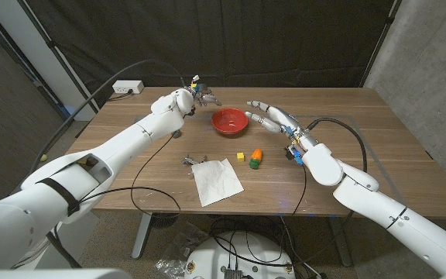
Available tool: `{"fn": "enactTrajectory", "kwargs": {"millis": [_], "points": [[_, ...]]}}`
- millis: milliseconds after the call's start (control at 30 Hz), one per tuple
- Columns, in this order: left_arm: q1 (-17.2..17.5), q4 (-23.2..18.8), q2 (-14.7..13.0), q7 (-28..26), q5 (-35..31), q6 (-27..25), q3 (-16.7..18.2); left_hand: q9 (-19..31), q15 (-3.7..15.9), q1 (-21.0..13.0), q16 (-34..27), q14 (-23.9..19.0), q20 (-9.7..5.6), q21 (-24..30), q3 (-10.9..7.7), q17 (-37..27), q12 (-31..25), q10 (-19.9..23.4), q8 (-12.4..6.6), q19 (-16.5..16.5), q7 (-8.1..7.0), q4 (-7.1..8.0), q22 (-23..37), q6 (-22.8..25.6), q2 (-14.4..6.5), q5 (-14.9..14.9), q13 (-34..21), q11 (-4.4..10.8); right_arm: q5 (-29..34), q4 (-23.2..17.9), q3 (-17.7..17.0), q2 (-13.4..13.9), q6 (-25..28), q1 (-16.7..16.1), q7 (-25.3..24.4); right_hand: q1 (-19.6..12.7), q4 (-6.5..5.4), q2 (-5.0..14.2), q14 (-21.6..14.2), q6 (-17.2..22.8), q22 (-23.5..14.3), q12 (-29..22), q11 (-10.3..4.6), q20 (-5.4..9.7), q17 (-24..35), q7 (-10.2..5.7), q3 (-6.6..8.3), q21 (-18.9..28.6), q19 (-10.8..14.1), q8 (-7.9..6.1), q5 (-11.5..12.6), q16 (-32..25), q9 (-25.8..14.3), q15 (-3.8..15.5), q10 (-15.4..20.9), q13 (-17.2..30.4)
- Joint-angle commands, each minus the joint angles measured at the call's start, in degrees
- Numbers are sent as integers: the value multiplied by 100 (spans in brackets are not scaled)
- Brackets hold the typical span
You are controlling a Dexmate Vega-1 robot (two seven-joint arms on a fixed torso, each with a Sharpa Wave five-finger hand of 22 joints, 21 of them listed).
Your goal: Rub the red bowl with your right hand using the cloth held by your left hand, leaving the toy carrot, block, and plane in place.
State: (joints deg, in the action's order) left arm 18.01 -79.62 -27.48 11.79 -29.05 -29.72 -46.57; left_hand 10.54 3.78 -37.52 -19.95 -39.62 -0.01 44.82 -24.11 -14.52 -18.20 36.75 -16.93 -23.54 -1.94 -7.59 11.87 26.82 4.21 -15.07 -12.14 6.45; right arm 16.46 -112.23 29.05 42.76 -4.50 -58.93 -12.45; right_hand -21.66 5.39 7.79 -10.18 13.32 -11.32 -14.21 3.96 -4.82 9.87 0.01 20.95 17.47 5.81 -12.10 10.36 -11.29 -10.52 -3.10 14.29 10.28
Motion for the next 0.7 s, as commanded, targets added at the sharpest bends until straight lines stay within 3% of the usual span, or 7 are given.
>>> {"fn": "enactTrajectory", "kwargs": {"millis": [33,167,467,700], "points": [[-251,210,168,566,-635,-296,-330,24,406,-13,-49,-86,-23,72,28,-32,-59,79,15,-109,-11,24,33,50,16,-24,-35,21,42,33,127,18,-112,60,93,-79,45,-4,-57,68,-19,-16,-6,-9,13,-11,12,22,45,-33,7,11,-11,-14,44,23],[-348,384,267,696,-839,-322,-462,27,447,-58,-84,-208,-40,133,32,-49,-124,196,-5,-215,41,17,38,222,23,-33,-49,11,18,34,113,30,-143,47,78,-81,51,-10,-57,74,-20,-14,-1,-15,14,-11,8,21,48,-28,5,16,-11,-9,54,22],[-491,810,536,830,-1044,-195,-583,29,525,-105,-212,-630,-84,347,68,-84,-228,452,36,-594,-2,34,60,424,54,-37,-28,13,-58,74,72,57,-218,-15,28,-76,53,-12,-58,107,-20,-14,16,-25,22,-20,-2,15,46,-24,-1,22,-12,-18,88,22],[-704,1108,751,1091,-1432,-247,-879,29,580,-212,-247,-747,-145,382,13,-103,-242,600,18,-549,-49,30,78,590,-41,-57,-2,43,-106,132,52,61,-320,-59,-36,-50,38,-10,-63,120,-21,-10,14,-33,32,-21,-19,10,43,-15,-6,22,-12,-29,106,22]]}}
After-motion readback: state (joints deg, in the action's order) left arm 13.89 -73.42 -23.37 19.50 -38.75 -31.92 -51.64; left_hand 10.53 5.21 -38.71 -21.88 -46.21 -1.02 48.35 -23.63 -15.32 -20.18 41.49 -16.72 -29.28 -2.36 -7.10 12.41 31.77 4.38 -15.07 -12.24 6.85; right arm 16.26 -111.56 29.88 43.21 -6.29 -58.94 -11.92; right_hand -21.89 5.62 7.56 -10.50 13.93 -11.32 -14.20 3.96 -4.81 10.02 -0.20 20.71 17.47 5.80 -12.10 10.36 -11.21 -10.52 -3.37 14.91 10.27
